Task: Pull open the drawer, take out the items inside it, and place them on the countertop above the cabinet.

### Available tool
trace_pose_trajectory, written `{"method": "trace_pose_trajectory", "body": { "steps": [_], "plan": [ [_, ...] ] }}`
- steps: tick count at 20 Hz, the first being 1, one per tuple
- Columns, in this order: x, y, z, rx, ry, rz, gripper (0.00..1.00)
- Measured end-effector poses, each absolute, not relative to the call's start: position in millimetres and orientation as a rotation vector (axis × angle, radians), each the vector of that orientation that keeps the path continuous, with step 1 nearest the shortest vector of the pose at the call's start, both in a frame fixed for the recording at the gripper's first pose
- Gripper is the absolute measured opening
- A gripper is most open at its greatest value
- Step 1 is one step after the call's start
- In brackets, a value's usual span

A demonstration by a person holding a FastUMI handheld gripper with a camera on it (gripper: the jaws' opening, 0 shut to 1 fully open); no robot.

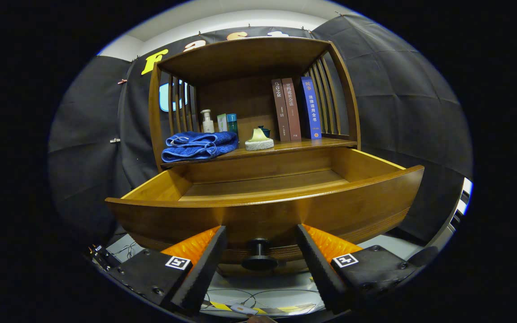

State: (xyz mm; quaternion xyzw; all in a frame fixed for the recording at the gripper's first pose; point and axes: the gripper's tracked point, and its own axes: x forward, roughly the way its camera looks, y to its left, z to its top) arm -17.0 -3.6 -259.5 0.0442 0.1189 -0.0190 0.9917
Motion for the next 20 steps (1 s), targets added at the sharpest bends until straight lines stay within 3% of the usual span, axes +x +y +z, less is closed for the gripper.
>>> {"method": "trace_pose_trajectory", "body": {
  "steps": [20],
  "plan": [
    [152, -7, -258, 0.089, 0.199, -0.036, 0.99]
  ]
}}
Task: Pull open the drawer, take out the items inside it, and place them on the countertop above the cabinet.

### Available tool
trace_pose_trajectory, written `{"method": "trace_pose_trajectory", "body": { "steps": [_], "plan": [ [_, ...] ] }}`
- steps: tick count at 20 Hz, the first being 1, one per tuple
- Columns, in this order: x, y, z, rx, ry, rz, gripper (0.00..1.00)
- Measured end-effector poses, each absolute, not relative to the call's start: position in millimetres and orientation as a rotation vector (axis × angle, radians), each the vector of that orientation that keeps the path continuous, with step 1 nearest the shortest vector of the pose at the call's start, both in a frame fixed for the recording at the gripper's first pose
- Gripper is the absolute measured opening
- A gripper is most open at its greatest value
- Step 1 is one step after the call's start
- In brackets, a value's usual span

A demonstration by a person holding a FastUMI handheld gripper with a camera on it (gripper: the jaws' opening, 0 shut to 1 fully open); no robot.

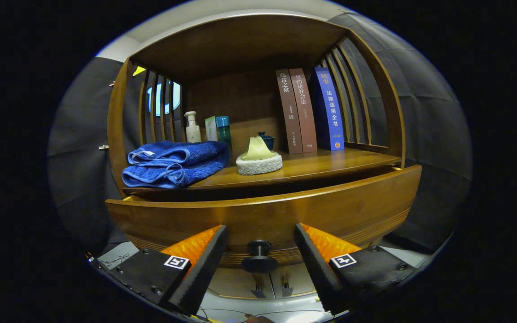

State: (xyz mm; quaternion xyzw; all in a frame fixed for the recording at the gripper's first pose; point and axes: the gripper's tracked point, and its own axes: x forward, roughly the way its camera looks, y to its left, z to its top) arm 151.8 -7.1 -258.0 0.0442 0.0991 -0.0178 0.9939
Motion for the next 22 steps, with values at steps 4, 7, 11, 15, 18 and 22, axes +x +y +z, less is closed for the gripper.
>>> {"method": "trace_pose_trajectory", "body": {
  "steps": [4, 7, 11, 15, 18, 22],
  "plan": [
    [170, -8, -260, 0.092, 0.213, -0.040, 0.99],
    [178, -9, -258, 0.085, 0.212, -0.048, 0.99],
    [177, -8, -258, 0.090, 0.213, -0.054, 0.99],
    [176, -9, -255, 0.105, 0.222, -0.049, 0.99],
    [168, -13, -240, 0.095, 0.194, -0.056, 0.99],
    [150, -13, -224, 0.085, 0.174, -0.060, 0.99]
  ]
}}
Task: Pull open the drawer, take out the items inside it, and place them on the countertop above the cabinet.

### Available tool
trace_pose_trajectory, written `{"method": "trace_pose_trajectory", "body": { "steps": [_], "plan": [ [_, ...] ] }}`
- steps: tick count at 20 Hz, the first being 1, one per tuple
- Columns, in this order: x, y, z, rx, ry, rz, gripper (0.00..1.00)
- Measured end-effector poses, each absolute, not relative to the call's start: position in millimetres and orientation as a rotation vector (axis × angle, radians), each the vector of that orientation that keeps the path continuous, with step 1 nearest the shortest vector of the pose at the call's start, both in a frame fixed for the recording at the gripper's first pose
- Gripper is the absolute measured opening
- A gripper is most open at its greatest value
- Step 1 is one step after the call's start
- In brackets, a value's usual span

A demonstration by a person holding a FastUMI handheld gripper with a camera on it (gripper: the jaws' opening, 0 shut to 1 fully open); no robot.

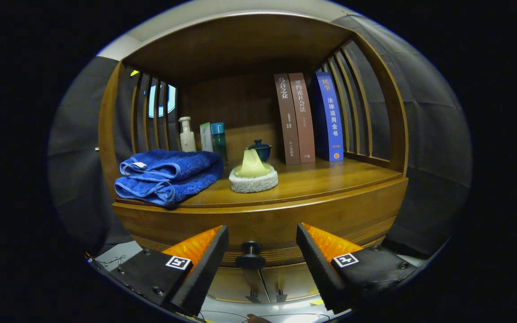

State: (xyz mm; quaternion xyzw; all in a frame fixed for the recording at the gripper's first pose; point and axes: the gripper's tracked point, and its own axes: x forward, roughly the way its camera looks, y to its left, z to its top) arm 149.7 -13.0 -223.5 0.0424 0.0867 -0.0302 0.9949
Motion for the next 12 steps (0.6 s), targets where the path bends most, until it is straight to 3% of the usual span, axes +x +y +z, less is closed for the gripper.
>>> {"method": "trace_pose_trajectory", "body": {
  "steps": [5, 12],
  "plan": [
    [119, -11, -172, 0.074, 0.116, -0.042, 0.99],
    [66, 7, -47, 0.046, -0.057, 0.030, 0.99]
  ]
}}
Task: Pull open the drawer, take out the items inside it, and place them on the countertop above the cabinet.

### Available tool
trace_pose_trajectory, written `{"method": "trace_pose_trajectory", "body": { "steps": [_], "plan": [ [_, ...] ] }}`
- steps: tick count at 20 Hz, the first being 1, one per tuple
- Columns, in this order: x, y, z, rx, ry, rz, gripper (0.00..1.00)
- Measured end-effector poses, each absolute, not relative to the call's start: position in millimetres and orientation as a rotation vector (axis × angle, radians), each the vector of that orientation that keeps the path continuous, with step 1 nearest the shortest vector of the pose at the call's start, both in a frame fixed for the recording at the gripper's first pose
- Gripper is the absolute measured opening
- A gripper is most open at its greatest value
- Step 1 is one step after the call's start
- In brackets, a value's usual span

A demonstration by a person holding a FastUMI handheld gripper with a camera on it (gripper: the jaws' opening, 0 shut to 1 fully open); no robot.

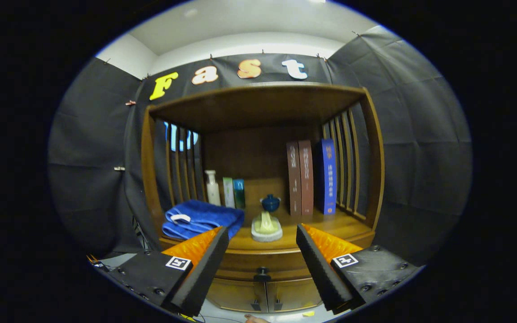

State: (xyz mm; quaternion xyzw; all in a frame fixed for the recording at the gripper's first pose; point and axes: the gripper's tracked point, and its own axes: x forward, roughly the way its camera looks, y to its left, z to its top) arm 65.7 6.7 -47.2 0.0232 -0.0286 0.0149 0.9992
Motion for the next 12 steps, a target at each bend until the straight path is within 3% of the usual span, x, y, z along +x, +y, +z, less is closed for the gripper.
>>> {"method": "trace_pose_trajectory", "body": {
  "steps": [12],
  "plan": [
    [7, 15, 22, 0.040, -0.071, 0.064, 0.98]
  ]
}}
